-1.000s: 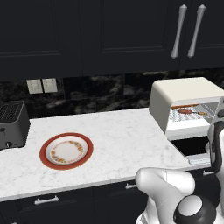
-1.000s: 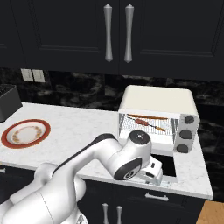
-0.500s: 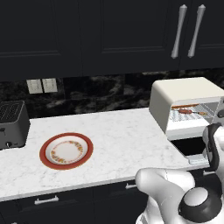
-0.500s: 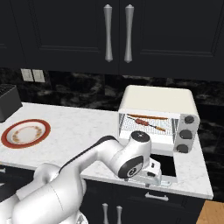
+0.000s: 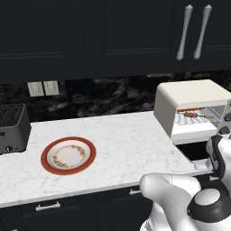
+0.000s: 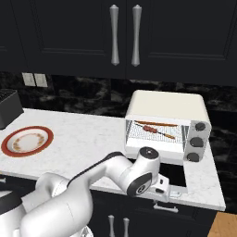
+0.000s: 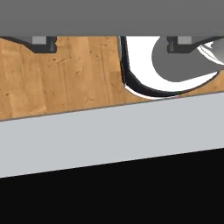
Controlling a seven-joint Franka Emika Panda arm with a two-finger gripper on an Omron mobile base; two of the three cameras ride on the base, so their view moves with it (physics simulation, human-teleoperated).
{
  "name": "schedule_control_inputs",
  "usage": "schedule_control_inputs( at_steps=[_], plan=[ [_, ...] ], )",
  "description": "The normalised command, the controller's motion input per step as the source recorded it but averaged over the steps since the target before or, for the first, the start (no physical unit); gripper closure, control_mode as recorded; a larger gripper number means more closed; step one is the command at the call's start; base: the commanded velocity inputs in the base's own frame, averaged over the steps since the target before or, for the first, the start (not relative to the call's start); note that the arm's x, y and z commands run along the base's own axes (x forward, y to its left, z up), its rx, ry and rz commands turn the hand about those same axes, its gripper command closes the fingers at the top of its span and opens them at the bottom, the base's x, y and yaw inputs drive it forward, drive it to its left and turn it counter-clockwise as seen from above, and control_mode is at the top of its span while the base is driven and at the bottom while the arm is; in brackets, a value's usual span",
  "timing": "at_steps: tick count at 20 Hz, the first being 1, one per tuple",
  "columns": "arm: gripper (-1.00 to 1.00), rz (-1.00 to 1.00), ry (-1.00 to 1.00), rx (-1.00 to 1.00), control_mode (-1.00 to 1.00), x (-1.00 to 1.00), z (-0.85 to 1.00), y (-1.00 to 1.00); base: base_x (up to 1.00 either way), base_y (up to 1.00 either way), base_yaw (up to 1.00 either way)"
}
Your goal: Pick up the kebab skewer and baguette bread, and place them inside the toaster oven. Close the toaster oven door and start by setting the timer.
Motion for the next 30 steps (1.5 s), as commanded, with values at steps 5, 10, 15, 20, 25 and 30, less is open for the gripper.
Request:
schedule_control_inputs(
  at_steps=[5,10,15,20,25,30],
  plan=[
    [-1.0,0.0,0.0,-0.02,-1.0,0.15,-0.35,0.0,0.0,0.0,0.0],
    [-1.0,0.0,0.0,-0.02,-1.0,0.07,-0.31,0.0,0.0,0.0,0.0],
    [-1.0,0.0,0.0,0.0,-1.0,0.24,-0.17,0.0,0.0,0.0,0.0],
    [-1.0,0.0,-0.01,0.0,-1.0,0.34,-0.12,0.01,0.0,0.0,0.0],
    [-1.0,0.0,-0.03,0.0,-1.0,0.37,0.0,0.01,0.0,0.0,0.0],
    [-1.0,0.0,-0.03,0.0,-1.0,0.54,0.0,0.09,0.0,0.0,0.0]
  ],
)
